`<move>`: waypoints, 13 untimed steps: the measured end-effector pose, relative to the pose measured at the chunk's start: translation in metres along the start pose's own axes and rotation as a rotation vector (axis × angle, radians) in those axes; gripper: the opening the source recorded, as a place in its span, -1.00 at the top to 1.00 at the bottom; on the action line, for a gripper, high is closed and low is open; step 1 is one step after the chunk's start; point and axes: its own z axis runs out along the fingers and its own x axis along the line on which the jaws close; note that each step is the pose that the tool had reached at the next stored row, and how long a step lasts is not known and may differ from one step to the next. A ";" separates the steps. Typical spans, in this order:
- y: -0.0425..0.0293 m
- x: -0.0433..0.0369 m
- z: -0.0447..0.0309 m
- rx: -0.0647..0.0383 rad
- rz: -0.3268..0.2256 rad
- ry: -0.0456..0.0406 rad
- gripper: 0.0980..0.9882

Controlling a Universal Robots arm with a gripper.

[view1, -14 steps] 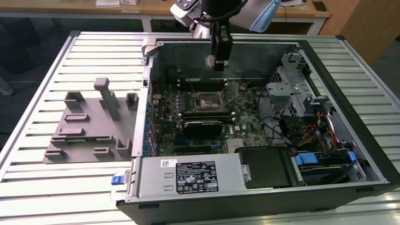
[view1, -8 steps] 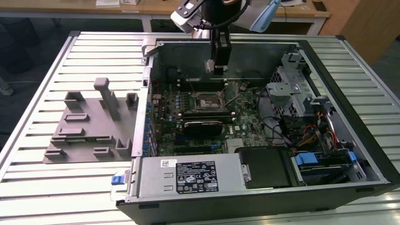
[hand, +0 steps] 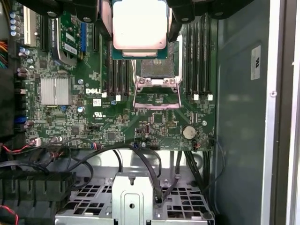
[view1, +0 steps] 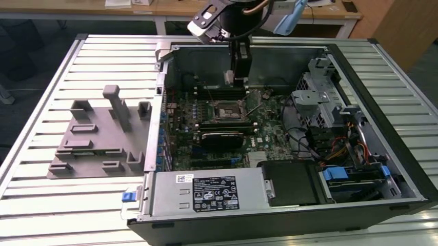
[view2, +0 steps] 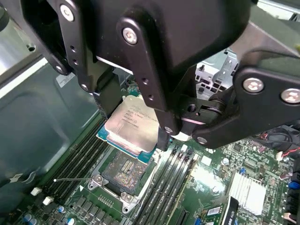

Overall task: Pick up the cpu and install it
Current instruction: 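Place the cpu into insertion slot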

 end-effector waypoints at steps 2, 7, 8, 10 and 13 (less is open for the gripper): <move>-0.0002 0.0001 0.0036 0.000 0.000 -0.0001 0.00; -0.0007 0.0003 0.0127 0.000 0.000 -0.0001 0.00; -0.0008 0.0004 0.0145 0.000 0.000 0.0000 0.00; -0.0010 0.0005 0.0182 0.000 0.000 0.0000 0.00; -0.0013 0.0006 0.0236 0.000 0.000 -0.0001 0.00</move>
